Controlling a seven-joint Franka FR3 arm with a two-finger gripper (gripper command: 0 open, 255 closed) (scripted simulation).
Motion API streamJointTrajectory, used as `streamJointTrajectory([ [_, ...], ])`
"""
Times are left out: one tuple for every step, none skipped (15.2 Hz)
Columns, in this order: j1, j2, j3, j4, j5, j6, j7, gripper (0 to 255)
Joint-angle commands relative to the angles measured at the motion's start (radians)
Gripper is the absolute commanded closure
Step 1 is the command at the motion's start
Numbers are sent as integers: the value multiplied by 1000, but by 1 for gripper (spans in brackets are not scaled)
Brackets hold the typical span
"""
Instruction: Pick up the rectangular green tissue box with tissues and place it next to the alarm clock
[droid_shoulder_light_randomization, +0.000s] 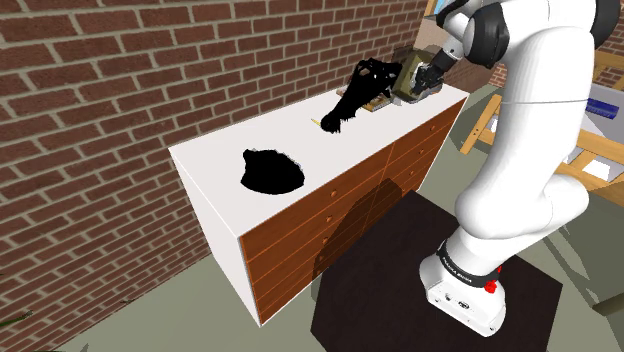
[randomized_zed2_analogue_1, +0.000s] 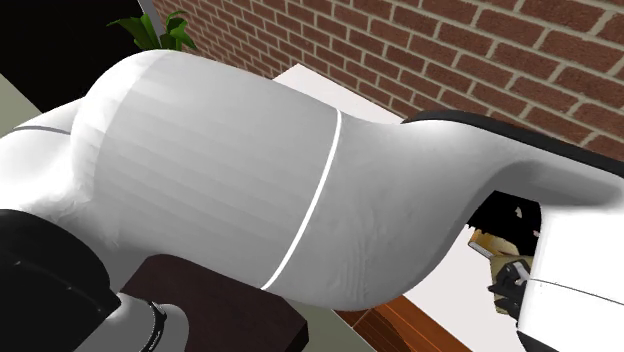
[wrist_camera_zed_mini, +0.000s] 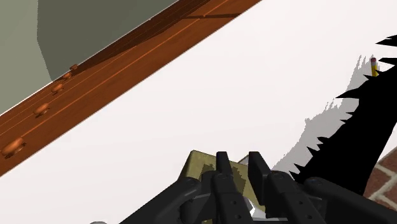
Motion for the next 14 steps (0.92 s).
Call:
streamJointTrajectory([
  [2,9,6,-16,9,20,-12,255],
  [2,14,8,-22,13,29,-18,255],
  [1,19,10,-28,18,37,-24,255],
  [1,26,12,-35,24,49,-31,255],
  [1,26,12,-35,24,49,-31,255],
  [1,26,12,-35,24,49,-31,255],
  [1,26,12,-35,24,49,-31,255],
  [1,26,12,-35,24,49,-32,255],
  [1,26,12,-35,24,49,-32,255],
  [1,26,12,-35,24,49,-32,255],
  [1,26,12,-35,24,49,-32,255],
  [1,26,12,-35,25,49,-32,255],
  [1,25,12,-36,24,49,-32,0],
  [1,25,12,-36,24,49,-32,0],
])
